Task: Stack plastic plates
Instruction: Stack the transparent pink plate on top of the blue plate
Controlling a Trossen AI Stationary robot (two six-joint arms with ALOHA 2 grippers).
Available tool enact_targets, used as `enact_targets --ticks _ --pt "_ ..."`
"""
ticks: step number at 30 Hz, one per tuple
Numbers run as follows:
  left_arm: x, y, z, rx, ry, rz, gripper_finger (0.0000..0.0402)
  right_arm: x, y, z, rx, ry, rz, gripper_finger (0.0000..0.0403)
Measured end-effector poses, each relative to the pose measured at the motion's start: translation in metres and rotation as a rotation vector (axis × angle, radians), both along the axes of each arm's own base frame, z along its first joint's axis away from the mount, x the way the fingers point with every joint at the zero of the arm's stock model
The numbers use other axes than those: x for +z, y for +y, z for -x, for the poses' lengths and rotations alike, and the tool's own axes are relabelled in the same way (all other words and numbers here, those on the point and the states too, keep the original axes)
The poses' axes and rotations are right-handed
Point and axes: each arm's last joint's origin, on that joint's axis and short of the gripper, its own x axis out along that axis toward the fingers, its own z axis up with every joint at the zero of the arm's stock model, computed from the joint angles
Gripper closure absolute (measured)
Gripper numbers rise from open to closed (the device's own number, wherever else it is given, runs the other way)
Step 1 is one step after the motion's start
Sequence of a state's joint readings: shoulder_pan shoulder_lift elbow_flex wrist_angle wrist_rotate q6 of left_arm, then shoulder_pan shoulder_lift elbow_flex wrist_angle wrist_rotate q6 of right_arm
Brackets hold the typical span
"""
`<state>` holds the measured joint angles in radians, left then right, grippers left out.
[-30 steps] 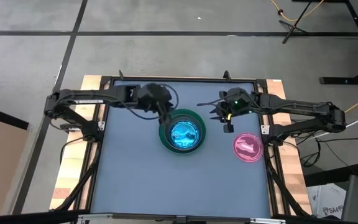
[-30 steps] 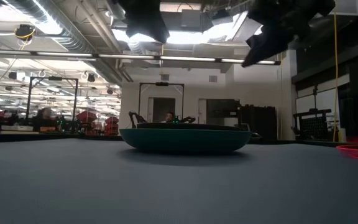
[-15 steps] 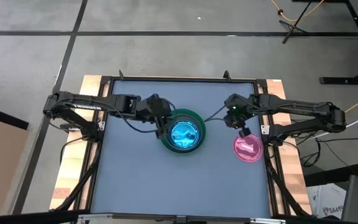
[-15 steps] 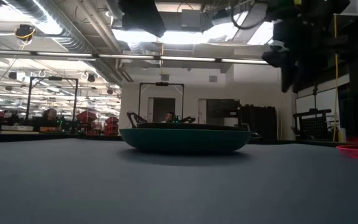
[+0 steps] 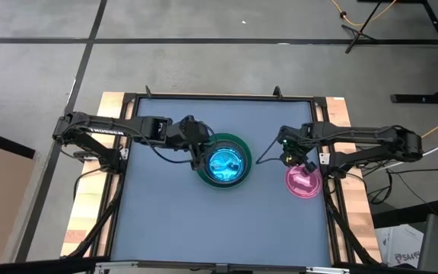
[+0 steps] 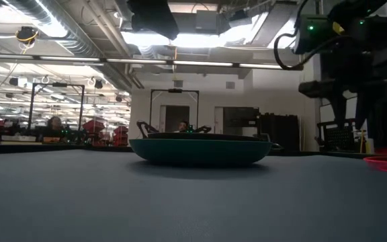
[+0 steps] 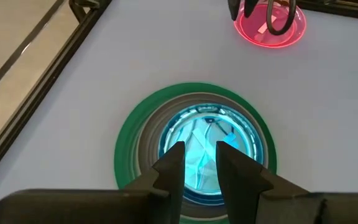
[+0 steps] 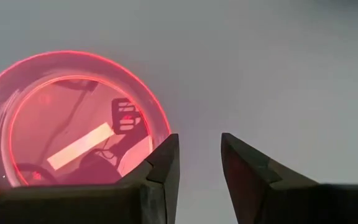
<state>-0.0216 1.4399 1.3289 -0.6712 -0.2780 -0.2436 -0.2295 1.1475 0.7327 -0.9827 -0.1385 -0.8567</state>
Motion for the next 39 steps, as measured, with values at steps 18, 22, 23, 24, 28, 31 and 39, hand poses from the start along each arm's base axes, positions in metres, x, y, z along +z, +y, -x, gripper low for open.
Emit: enact_targets --ticks 18,22,23,24,28,31,39 --pt "0.0 0.0 0.0 0.006 -0.003 0.008 0.0318 -0.038 -0.004 -0.019 0.115 0.202 -0.052 0.0295" --pt "0.0 0.0 0.0 0.006 -0.003 0.008 0.0318 -0.048 -0.005 -0.022 0.136 0.246 -0.064 0.0295" --pt "0.0 0.0 0.0 0.006 -0.003 0.008 0.0318 -0.049 -0.005 -0.023 0.144 0.255 -0.066 0.0295" --pt "0.0 0.0 0.0 0.006 -0.003 0.008 0.0318 -0.051 -0.005 -0.023 0.147 0.261 -0.067 0.0295" --pt "0.0 0.0 0.0 0.006 -0.003 0.008 0.0318 -0.056 -0.006 -0.025 0.148 0.287 -0.046 0.0295" --pt "0.0 0.0 0.0 0.006 -0.003 0.008 0.0318 -0.059 -0.007 -0.026 0.148 0.308 -0.036 0.0295" --pt "0.0 0.0 0.0 0.006 -0.003 0.008 0.0318 -0.066 -0.008 -0.028 0.149 0.346 -0.047 0.0295"
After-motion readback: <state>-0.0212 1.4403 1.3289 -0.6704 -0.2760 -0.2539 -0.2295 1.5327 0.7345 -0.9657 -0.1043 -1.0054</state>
